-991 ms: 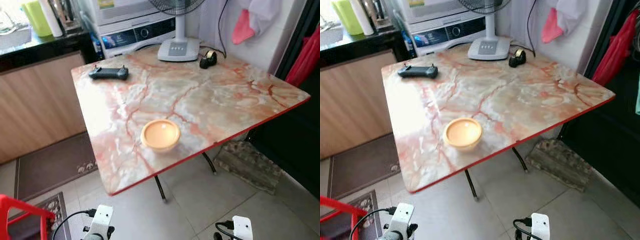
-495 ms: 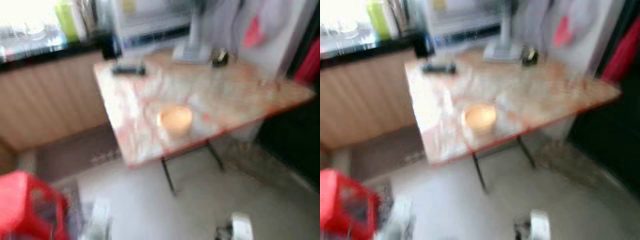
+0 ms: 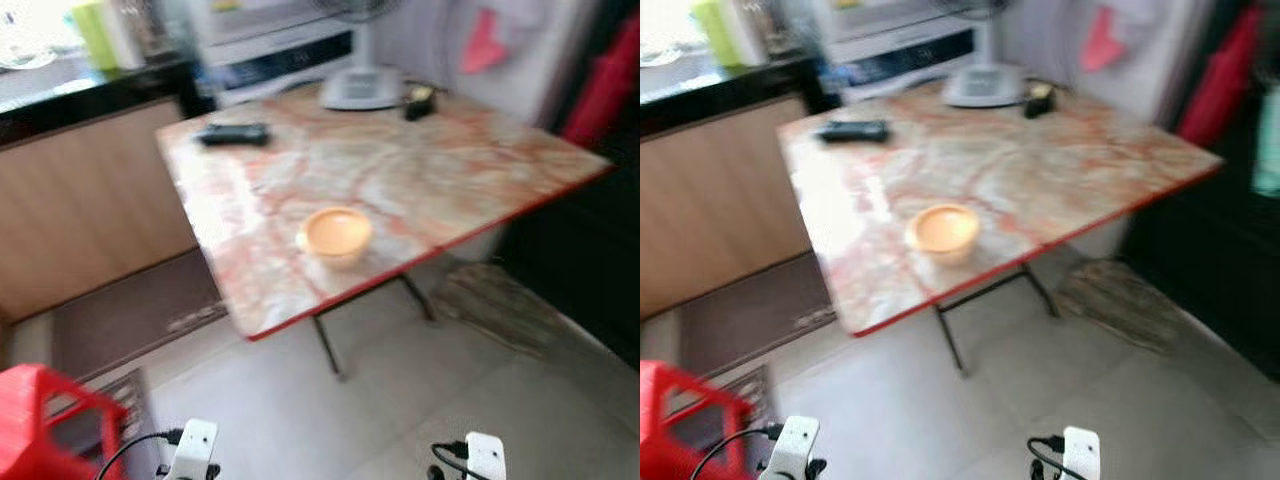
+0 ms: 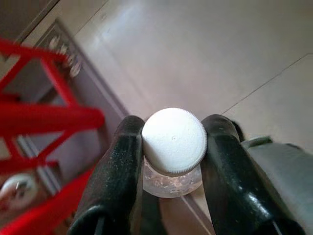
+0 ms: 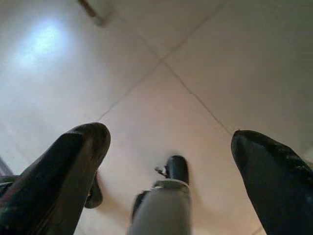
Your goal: Restocking fridge
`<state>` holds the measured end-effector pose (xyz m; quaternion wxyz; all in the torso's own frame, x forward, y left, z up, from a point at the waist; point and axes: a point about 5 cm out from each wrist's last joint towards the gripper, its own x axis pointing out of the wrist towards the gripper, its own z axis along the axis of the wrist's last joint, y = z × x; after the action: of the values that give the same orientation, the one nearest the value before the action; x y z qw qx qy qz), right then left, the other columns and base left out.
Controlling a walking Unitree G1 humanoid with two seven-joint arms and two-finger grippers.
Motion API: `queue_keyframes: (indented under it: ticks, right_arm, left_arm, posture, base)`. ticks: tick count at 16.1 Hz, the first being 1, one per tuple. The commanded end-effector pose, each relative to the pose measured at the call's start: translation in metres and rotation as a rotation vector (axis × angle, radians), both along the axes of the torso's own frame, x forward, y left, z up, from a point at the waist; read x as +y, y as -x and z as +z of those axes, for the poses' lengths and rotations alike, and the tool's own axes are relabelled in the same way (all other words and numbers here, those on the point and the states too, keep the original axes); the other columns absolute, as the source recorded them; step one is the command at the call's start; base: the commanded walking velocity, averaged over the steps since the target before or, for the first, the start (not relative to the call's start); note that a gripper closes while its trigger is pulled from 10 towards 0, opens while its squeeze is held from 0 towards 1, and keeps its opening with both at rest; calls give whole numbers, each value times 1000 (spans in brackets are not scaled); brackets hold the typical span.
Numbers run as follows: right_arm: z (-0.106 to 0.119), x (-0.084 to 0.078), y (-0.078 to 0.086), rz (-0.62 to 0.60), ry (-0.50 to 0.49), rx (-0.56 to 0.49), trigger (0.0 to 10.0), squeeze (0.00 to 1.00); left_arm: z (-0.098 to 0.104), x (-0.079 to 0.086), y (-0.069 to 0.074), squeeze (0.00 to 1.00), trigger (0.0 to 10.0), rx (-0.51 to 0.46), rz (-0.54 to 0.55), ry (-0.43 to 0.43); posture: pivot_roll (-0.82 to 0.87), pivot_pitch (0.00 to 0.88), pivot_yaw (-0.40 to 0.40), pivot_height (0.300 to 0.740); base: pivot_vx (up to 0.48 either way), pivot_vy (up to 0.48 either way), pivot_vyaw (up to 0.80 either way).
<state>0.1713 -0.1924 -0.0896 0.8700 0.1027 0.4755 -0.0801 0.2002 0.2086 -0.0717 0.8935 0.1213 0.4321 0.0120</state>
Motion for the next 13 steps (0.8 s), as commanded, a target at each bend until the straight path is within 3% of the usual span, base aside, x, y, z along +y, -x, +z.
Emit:
queue_keyframes:
  ticks: [1, 4, 7, 13]
  right_arm:
    - [-1, 3, 1, 1, -10, 9, 10000, 0]
    - [-1, 2, 1, 6, -5, 14, 10000, 0]
    - [-1, 2, 1, 13, -3, 17, 10000, 0]
    - [-1, 1, 2, 25, 2, 21, 10000, 0]
  left_arm:
    - [-2, 2, 3, 0, 10000, 15, 2, -2]
    - [-2, 1, 4, 0, 10000, 18, 1, 11]
    - [-3, 4, 7, 0, 10000, 25, -6, -1]
    - [-5, 4, 11, 0, 10000, 42, 3, -3]
  posture:
    - [2, 0, 80, 740]
    - [9, 0, 75, 740]
    - [11, 0, 74, 740]
    - [2, 0, 74, 740]
  base:
    - [0, 0, -800]
    - [0, 0, -800]
    - [0, -452, -800]
    - [0, -111, -800]
